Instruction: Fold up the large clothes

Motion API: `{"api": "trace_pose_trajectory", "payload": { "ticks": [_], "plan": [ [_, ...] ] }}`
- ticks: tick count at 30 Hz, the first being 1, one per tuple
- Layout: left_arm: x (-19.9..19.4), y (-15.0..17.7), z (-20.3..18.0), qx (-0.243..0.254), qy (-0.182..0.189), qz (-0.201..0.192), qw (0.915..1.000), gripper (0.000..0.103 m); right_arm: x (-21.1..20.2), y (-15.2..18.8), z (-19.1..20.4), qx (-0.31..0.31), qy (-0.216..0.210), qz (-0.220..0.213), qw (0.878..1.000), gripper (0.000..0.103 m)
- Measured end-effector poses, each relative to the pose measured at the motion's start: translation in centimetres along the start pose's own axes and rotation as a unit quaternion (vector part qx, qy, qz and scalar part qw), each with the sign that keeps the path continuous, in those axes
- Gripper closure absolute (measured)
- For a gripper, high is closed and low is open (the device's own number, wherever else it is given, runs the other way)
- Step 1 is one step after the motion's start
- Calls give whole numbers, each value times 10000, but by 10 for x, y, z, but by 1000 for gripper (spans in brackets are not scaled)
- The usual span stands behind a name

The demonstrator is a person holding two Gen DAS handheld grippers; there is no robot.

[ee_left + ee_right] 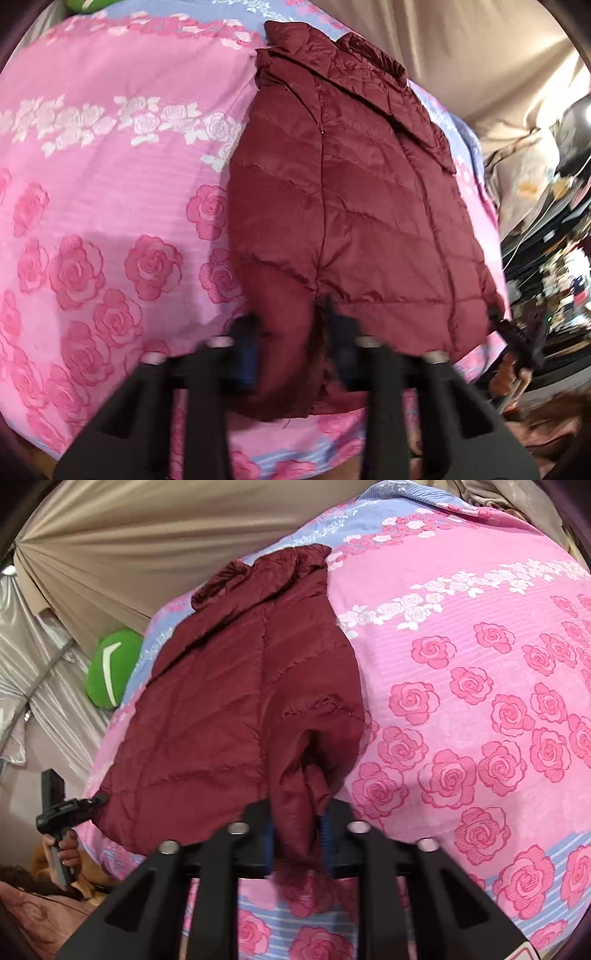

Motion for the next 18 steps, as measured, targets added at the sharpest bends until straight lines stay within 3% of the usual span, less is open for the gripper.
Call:
{"api": "trace_pose_trajectory", "payload": {
  "ticks": [3, 9, 13, 18],
  "plan": [
    [-12, 1, -4, -31, 137, -239, 9996, 99, -16, -2, 10, -76, -76, -337, 9994, 96],
    [-79, -5, -31, 157, 640, -1123, 9915, 101, -69, -11, 42, -560, -396, -1245, 9898, 98],
    [-141, -9, -53, 437, 861, -1988, 9753, 101, -126, -22, 61, -834, -801, -2200, 9686, 99],
    [-190, -23, -72, 682, 1094, -2644, 9557, 101, -175, -42, 80, -888, -1315, -3035, 9395, 99]
  ]
}}
Point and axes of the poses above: each gripper's, at about its wrist camera, not at the fingertips, and x roughly the way its jaws point, z to its left, y to its underside, the point moved 2 cm from there along x, roughly the way its jaws point, and after that the axes turned 4 degrees about -z, right-handed, at the moved point
